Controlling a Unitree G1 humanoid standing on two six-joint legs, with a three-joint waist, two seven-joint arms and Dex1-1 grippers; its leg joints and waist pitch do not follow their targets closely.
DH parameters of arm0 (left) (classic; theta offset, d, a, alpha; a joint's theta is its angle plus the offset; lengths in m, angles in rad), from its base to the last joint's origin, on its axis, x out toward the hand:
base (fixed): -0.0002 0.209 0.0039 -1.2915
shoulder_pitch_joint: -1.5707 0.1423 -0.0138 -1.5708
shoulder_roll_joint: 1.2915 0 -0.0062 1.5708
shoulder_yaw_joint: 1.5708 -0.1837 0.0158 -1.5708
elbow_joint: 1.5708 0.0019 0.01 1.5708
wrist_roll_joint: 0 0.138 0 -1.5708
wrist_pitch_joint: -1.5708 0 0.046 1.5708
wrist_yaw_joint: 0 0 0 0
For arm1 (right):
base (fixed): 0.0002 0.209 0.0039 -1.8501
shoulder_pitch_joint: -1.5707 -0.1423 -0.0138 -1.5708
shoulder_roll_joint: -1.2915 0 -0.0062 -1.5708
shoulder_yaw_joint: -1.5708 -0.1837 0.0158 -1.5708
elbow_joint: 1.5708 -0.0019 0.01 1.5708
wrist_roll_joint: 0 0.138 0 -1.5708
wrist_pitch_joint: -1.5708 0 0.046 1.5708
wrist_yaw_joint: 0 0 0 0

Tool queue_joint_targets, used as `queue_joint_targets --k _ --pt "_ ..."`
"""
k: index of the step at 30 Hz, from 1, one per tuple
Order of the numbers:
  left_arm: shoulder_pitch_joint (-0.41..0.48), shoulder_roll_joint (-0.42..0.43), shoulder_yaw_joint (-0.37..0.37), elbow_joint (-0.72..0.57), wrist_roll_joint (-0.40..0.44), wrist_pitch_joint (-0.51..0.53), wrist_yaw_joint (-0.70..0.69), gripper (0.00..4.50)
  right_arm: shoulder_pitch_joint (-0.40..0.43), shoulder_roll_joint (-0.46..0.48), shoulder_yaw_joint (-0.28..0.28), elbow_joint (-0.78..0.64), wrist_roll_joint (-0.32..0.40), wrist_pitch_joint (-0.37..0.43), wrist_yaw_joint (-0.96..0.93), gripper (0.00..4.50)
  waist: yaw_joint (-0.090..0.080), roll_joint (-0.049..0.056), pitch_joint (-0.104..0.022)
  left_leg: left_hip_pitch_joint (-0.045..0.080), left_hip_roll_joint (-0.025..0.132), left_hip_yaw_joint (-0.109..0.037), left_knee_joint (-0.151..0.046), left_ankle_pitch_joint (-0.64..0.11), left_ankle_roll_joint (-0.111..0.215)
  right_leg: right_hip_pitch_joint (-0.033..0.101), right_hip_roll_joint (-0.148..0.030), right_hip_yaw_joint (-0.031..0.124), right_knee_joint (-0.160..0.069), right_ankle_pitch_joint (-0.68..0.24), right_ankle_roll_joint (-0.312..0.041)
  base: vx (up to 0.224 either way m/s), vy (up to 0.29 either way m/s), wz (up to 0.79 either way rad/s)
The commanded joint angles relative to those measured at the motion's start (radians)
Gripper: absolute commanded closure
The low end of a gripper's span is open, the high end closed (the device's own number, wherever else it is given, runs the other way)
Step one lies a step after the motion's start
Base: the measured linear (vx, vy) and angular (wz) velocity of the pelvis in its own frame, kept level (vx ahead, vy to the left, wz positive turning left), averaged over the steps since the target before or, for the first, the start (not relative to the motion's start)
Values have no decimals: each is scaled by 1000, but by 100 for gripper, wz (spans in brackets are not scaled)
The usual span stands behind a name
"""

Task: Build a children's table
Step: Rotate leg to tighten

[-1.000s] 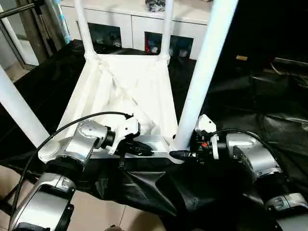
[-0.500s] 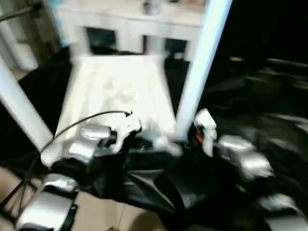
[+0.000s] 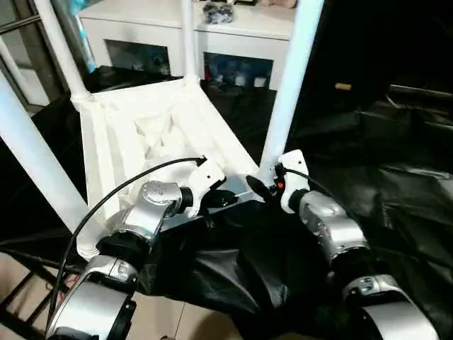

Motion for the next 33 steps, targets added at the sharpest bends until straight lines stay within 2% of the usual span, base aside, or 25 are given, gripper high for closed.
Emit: queue_joint_targets --k 1,4,6,7,9,10,14,16,21,24,30,33 --pt "29 -17 -59 -45 -46 -40 -125 450 28 -5 98 -44 20 -16 187 88 3 -4 -56 0 18 -7 -63 -257 41 47 -39 29 -67 -182 -216 0 0 0" --pt "39 8 -68 -58 -53 -47 -179 450 43 -44 111 -78 33 -38 283 88 5 -4 -57 -3 20 -2 -59 -208 64 49 -37 28 -58 -112 -239 0 0 0" --pt "43 20 -73 -62 -53 -54 -203 450 52 -61 115 -100 46 -33 334 88 7 -4 -56 -3 21 -1 -59 -203 67 51 -37 26 -57 -108 -247 0 0 0" --pt "46 43 -80 -63 -52 -64 -242 450 71 -98 126 -144 70 -23 432 88 11 -5 -56 -2 23 -1 -59 -208 71 52 -37 26 -58 -118 -248 0 0 0" --pt "47 51 -81 -64 -51 -68 -255 450 78 -111 129 -159 77 -18 467 88 17 -5 -55 -2 25 0 -58 -206 78 50 -37 27 -57 -117 -249 0 0 0" --pt "46 62 -80 -63 -49 -71 -272 450 85 -130 133 -176 89 -13 513 88 18 -8 -55 -2 25 1 -59 -213 75 48 -38 26 -58 -130 -251 0 0 0" --pt "36 97 -81 -48 -41 -85 -322 450 98 -181 149 -214 112 27 620 88 30 -7 -52 3 28 1 -61 -241 64 44 -40 28 -64 -193 -237 0 0 0" --pt "28 118 -80 -41 -45 -89 -361 450 107 -207 164 -237 122 63 681 112 32 -9 -52 1 27 -2 -63 -241 50 46 -41 28 -63 -206 -230 0 0 0" --pt "21 131 -83 -34 -48 -97 -375 450 120 -219 181 -259 118 85 710 155 36 -11 -55 0 26 0 -59 -202 57 47 -41 28 -56 -145 -240 0 0 0" --pt "20 129 -81 -26 -49 -103 -370 450 123 -216 181 -265 120 93 709 178 37 -10 -54 0 25 0 -59 -210 51 46 -42 27 -58 -170 -237 0 0 0" --pt "21 107 -66 -20 -44 -94 -303 450 128 -194 161 -267 123 101 659 185 38 -11 -54 1 26 -1 -60 -216 42 45 -42 28 -59 -184 -230 0 0 0" --pt "17 94 -55 -16 -46 -82 -266 450 130 -178 147 -263 118 102 617 185 37 -11 -49 2 25 -2 -65 -258 28 43 -43 28 -68 -263 -211 0 0 0"
